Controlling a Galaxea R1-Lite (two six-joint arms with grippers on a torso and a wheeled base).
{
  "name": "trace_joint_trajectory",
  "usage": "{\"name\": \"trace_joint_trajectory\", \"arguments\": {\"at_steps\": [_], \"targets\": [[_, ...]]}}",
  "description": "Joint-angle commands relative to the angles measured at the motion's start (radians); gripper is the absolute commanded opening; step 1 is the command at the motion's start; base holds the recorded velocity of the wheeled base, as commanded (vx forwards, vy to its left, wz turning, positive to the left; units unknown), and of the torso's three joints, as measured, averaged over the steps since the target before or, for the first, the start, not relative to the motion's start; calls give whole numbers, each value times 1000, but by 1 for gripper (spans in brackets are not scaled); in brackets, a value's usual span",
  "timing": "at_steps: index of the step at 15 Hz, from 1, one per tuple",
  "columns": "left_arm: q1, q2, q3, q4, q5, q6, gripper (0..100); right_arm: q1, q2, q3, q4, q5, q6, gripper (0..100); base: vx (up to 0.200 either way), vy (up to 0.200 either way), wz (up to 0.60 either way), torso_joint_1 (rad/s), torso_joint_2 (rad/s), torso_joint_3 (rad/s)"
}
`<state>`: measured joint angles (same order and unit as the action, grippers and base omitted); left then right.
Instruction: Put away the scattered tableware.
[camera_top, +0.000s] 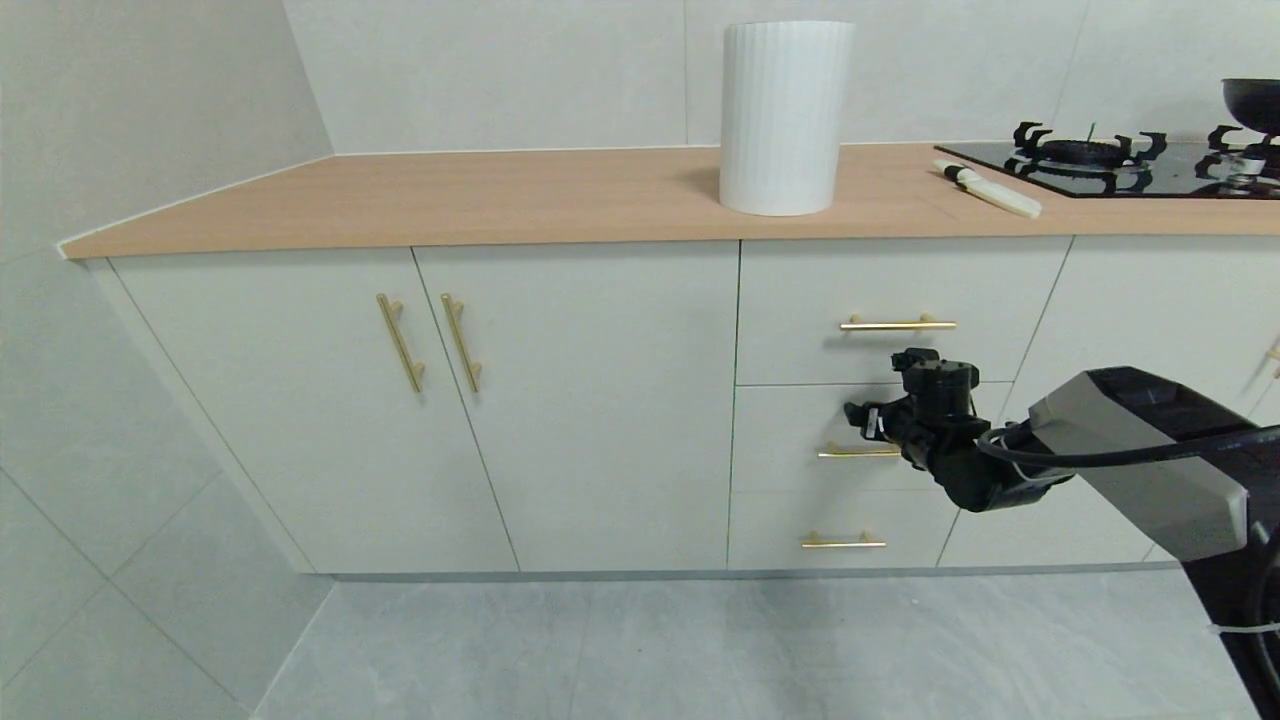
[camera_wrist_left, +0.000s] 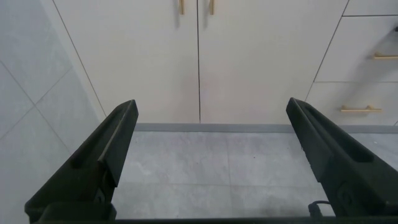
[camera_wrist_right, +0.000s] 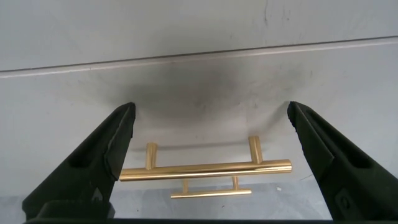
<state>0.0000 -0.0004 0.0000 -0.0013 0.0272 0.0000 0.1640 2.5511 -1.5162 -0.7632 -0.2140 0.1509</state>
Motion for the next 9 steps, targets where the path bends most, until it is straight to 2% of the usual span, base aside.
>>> {"name": "trace_joint_trajectory", "arguments": {"at_steps": [1,5,9], "targets": [[0,0,0,0,0,0,100,2,-41,51,10,4,-1,100,0,0,0,0,0,0],[0,0,0,0,0,0,100,15,-249,298,1,15,-1,100,0,0,0,0,0,0],[0,0,0,0,0,0,100,52,-612,645,-4,1,1,100,0,0,0,0,0,0]]}}
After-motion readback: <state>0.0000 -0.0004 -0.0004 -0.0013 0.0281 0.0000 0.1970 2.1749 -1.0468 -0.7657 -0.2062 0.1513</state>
